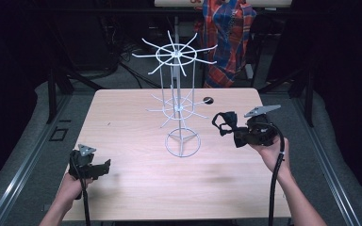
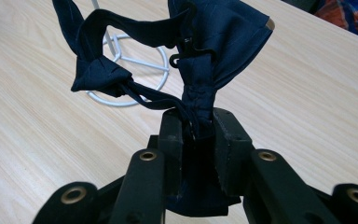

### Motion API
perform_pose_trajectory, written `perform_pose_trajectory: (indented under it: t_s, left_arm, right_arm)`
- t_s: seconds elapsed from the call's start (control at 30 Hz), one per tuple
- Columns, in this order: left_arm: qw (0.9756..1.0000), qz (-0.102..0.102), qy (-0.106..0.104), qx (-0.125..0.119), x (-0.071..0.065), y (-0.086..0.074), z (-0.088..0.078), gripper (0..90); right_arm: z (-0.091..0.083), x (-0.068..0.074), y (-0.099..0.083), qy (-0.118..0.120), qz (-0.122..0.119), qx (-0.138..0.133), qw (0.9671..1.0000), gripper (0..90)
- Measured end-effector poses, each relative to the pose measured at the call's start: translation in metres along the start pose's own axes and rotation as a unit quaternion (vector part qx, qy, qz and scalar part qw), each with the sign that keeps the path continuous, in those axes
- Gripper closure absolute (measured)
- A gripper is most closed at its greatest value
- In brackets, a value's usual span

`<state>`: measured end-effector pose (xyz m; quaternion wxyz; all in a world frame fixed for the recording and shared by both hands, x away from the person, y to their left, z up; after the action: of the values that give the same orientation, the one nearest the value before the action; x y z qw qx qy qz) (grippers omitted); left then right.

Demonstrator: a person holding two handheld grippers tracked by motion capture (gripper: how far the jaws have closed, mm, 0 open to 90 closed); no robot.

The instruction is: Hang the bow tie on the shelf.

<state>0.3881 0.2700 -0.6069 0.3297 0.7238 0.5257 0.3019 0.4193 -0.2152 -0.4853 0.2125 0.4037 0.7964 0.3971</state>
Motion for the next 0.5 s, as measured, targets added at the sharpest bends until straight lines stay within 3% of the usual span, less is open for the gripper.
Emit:
perform_pose_trajectory:
  t_s: [0.23, 0.5]
  left_arm:
    - [1.0000, 0.005, -0.002, 0.001, -0.002, 0.001, 0.001, 16.1]
    - [0.9999, 0.009, -0.005, 0.000, -0.005, 0.004, 0.003, 16.1]
  right_arm:
    - [-0.005, 0.002, 0.011, 0.003, 0.006, -0.021, 0.9998, 74.9]
    - [-0.004, 0.007, 0.016, 0.009, 0.003, -0.024, 0.9997, 74.9]
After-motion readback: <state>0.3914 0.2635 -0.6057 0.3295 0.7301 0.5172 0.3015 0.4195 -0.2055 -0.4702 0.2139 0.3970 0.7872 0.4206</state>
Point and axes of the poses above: each handheld gripper's, and its own axes: z roughly forward along the jaws, y roughly out of its top, x roughly to its left, the point moved 9 cm from there along z, roughly forward along the jaws, and after that the axes turned 10 degrees about -x, right-handed, at the moved point
